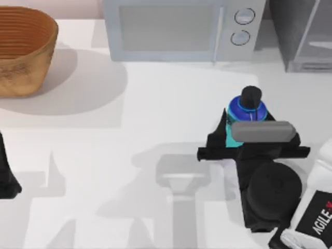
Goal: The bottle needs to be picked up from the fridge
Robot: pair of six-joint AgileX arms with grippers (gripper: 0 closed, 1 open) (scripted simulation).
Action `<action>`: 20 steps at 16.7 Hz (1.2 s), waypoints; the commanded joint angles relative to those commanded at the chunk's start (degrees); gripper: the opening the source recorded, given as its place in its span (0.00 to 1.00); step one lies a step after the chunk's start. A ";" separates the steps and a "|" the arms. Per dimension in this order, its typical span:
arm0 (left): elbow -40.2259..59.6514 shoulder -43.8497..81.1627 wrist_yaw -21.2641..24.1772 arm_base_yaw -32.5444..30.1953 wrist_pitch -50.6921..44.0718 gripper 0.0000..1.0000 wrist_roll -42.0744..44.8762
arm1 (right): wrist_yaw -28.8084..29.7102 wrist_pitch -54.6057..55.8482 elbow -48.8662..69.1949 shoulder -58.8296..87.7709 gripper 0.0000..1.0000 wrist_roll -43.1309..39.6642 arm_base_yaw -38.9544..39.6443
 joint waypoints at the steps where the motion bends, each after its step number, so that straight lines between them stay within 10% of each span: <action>1: 0.00 0.00 0.00 0.00 0.00 1.00 0.00 | 0.00 0.00 0.00 0.00 0.00 0.00 0.00; 14: 0.00 0.00 0.00 0.00 0.00 1.00 0.00 | 0.00 0.00 0.00 0.00 0.98 0.00 0.00; 20: 0.00 0.00 0.00 0.00 0.00 1.00 0.00 | 0.00 0.00 0.00 0.00 1.00 0.00 0.00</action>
